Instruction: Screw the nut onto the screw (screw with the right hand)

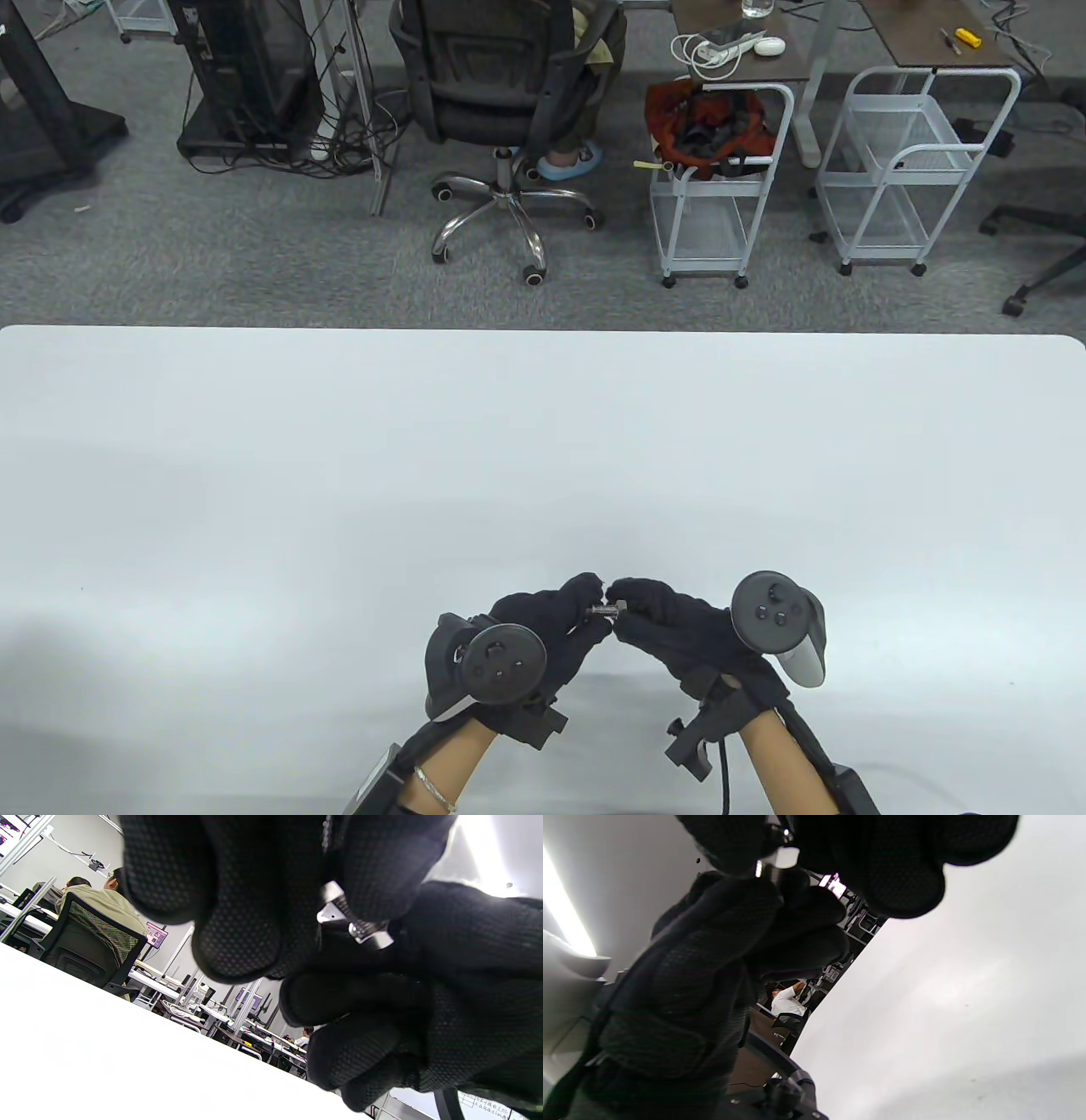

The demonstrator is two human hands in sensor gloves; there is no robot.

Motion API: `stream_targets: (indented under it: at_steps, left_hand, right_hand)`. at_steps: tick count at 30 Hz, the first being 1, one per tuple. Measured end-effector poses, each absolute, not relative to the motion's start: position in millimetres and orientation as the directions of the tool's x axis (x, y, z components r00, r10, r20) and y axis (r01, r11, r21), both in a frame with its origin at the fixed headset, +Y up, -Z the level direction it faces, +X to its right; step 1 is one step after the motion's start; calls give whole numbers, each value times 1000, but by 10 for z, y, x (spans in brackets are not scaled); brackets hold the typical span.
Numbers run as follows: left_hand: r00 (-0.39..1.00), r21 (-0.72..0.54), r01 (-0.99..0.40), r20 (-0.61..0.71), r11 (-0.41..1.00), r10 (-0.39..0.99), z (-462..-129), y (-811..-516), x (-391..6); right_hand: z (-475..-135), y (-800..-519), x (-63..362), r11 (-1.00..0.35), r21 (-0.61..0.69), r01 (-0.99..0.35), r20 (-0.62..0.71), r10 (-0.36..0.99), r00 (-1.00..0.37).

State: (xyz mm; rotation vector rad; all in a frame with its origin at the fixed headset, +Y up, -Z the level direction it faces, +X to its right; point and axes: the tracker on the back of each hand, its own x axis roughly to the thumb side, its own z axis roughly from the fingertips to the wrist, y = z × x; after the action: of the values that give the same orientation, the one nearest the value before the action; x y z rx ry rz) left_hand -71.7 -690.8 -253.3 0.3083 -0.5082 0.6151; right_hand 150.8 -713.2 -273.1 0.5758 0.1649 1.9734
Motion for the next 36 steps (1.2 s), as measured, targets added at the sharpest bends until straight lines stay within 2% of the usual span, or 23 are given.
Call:
stream_targets:
  at_steps: [3, 8, 12, 17, 21, 26, 30, 34, 36]
  left_hand:
    - [702, 125, -616, 535, 778, 470, -2536, -6908, -719]
    - [699, 122, -619, 534, 776, 475, -2537, -6909, -720]
    - [706, 133, -616, 532, 777, 468, -2539, -6909, -724]
    - [696, 118, -623, 534, 773, 480, -2543, -6916, -723]
    - [701, 125, -614, 541, 779, 466, -2536, -6910, -716]
    - [700, 124, -617, 537, 777, 470, -2534, -6908, -718]
    - [704, 133, -614, 537, 778, 465, -2533, -6906, -720]
    - [696, 122, -625, 535, 771, 479, -2534, -6906, -723]
    - [695, 122, -624, 538, 772, 476, -2529, -6902, -721]
  right_hand:
    - [-2729, -7126, 1530, -511, 330, -794, 320, 852, -415]
    - [-2725, -7125, 1507, -479, 350, -805, 332, 867, -372]
    - [-2726, -7127, 1536, -523, 317, -791, 321, 844, -429]
    - [-2725, -7131, 1518, -461, 341, -819, 328, 875, -356]
    - [-2728, -7127, 1543, -506, 311, -804, 317, 853, -414]
    - [-2729, -7126, 1515, -463, 348, -815, 329, 875, -356]
    - [-2724, -7118, 1545, -514, 303, -802, 326, 847, -420]
    - [-2722, -7120, 1515, -473, 346, -810, 336, 869, -364]
    - [-2721, -7119, 1518, -495, 334, -802, 330, 859, -392]
